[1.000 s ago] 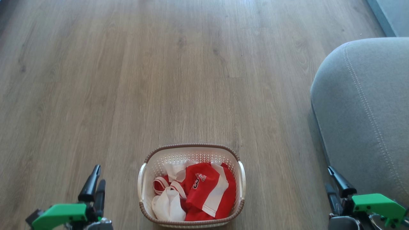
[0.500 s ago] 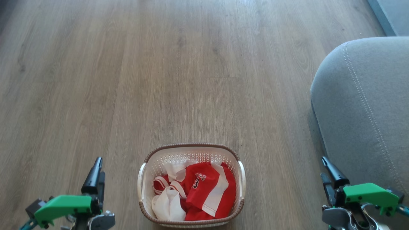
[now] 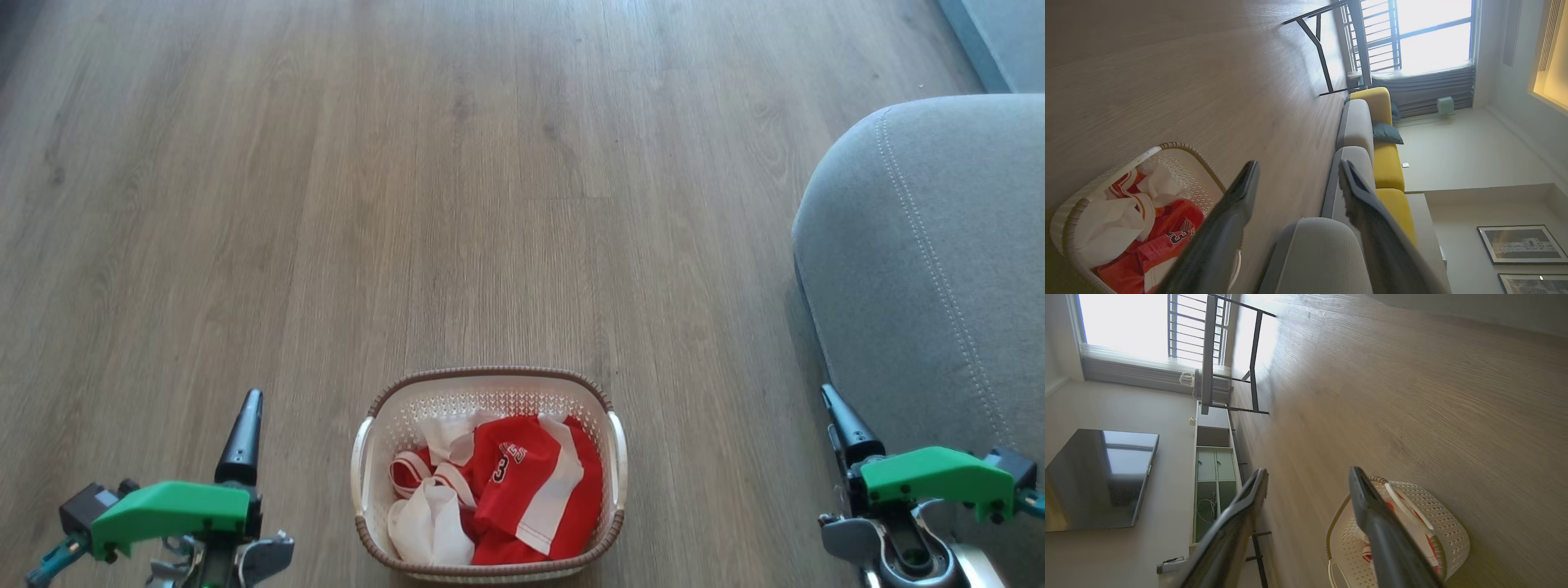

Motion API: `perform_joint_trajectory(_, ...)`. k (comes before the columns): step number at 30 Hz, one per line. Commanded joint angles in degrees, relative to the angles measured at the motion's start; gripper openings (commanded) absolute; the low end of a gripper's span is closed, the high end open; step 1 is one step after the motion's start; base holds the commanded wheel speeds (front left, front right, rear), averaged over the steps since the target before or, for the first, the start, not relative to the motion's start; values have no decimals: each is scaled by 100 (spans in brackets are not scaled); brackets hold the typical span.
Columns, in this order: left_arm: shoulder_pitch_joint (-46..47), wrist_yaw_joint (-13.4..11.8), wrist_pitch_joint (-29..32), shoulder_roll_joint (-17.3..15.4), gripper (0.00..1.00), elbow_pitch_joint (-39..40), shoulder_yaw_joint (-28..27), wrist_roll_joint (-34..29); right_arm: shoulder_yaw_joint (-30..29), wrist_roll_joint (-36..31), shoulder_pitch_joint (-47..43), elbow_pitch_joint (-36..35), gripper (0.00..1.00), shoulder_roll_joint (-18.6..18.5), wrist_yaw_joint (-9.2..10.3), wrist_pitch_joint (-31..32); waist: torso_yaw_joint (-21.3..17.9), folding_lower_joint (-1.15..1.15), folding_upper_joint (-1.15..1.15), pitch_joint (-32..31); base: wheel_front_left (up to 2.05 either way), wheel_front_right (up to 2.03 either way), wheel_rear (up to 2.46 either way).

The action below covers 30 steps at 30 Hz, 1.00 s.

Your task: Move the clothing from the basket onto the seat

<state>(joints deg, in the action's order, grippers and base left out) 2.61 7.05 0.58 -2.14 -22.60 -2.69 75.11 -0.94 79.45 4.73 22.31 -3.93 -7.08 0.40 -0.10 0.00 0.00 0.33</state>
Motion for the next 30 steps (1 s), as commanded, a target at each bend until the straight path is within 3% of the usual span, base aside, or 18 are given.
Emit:
perform_joint_trajectory(1, 388, 13, -67, -40, 100, 158, -92, -203, 89, -166, 392, -161, 100, -133, -12, -67, 1, 0, 0, -4, 0, 0, 0)
perform_joint_trajectory(30, 700, 23, -543, -54, 100, 190, 75, -2855, 725, -2344, 859, -148, 100, -350, -21, -537, 1, 0, 0, -30, 0, 0, 0)
